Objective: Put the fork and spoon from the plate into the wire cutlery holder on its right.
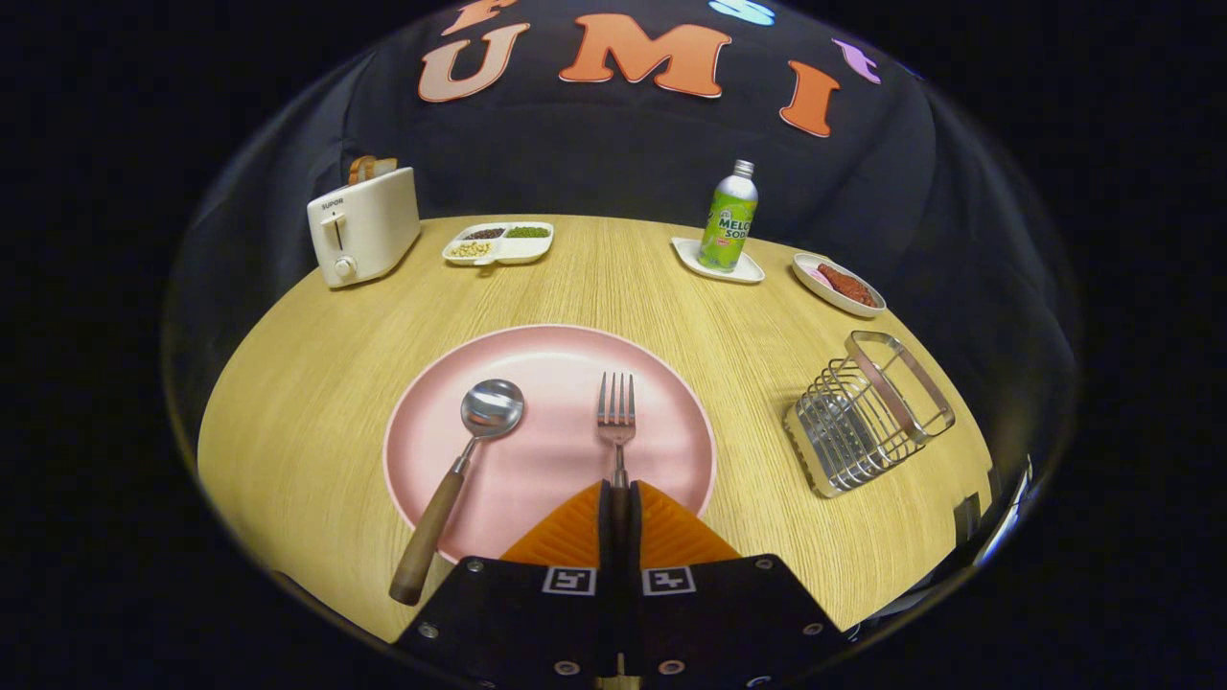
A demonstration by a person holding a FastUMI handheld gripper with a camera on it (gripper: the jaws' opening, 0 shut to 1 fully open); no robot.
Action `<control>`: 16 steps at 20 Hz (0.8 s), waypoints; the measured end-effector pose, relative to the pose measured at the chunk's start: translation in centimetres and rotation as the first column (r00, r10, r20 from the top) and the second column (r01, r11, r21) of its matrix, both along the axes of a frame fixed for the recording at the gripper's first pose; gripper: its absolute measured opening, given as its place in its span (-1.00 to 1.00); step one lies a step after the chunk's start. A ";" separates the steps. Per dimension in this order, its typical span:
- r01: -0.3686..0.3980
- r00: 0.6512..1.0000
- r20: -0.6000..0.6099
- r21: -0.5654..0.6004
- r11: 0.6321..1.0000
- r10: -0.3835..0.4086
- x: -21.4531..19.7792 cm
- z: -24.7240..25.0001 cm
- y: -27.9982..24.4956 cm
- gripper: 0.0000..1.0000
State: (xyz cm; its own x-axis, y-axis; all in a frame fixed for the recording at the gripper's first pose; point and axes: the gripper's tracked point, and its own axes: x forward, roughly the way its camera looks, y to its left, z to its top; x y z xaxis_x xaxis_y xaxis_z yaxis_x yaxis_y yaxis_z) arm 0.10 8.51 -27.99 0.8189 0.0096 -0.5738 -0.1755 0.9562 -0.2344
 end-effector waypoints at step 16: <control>-0.091 0.995 -0.053 -0.074 0.993 0.087 -0.6 11.4 -6.5 -0.94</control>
